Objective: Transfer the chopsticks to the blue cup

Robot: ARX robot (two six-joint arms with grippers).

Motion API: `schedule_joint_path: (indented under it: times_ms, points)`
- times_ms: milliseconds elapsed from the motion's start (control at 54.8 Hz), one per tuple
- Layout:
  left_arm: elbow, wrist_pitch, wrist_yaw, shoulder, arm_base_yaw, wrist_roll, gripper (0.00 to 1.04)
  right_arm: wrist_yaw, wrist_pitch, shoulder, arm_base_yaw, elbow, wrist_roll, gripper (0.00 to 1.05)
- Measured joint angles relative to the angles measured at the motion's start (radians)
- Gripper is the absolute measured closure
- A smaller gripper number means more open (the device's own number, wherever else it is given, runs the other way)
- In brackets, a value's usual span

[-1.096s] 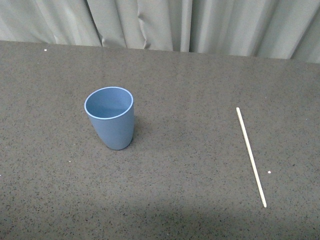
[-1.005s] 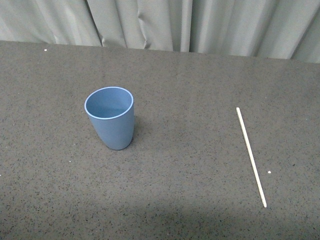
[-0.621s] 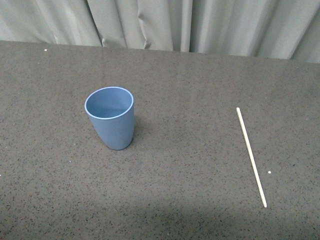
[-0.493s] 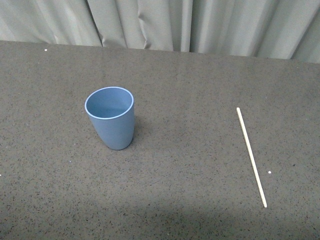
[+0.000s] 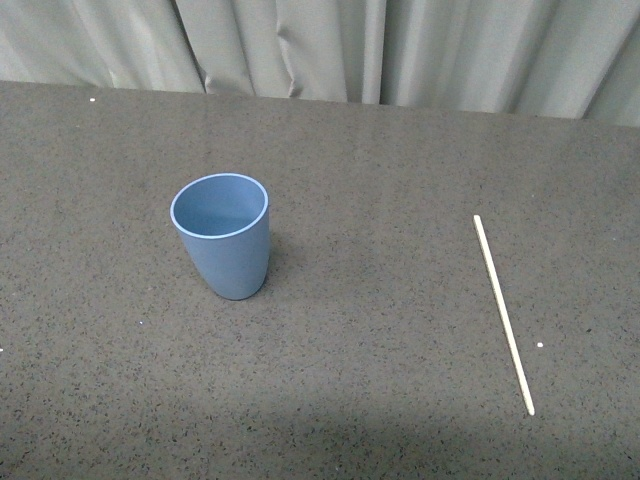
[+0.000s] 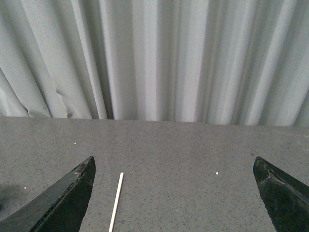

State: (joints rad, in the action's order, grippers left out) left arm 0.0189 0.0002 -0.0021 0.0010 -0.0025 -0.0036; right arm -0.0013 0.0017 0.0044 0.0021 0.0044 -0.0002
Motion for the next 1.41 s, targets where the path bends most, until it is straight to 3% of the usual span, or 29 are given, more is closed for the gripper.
schedule_joint_path:
  times_ms: [91,183,237,438,658,1059,1406]
  points:
    - [0.000,0.000,0.000,0.000,0.000,0.000,0.07,0.000,0.000,0.000,0.000,0.000,0.000,0.09]
    - [0.000,0.000,0.000,0.000,0.000,0.000,0.07,0.205,-0.069,0.079,0.063,0.032,-0.126,0.09]
    - [0.000,0.000,0.000,0.000,0.000,0.000,0.07,0.252,-0.049,0.177,0.086,0.047,-0.197,0.09]
    - [0.000,0.000,0.000,0.000,0.000,0.000,0.07,0.171,0.112,0.632,0.097,0.158,-0.166,0.09]
    - [0.000,0.000,0.000,0.000,0.000,0.000,0.07,0.066,0.143,1.118,0.135,0.342,-0.025,0.09]
    - [0.000,0.000,0.000,0.000,0.000,0.000,0.07,-0.009,-0.043,1.815,0.210,0.776,0.156,0.09]
    - [0.000,0.000,0.000,0.000,0.000,0.000,0.07,-0.015,-0.143,2.007,0.241,0.958,0.201,0.09]
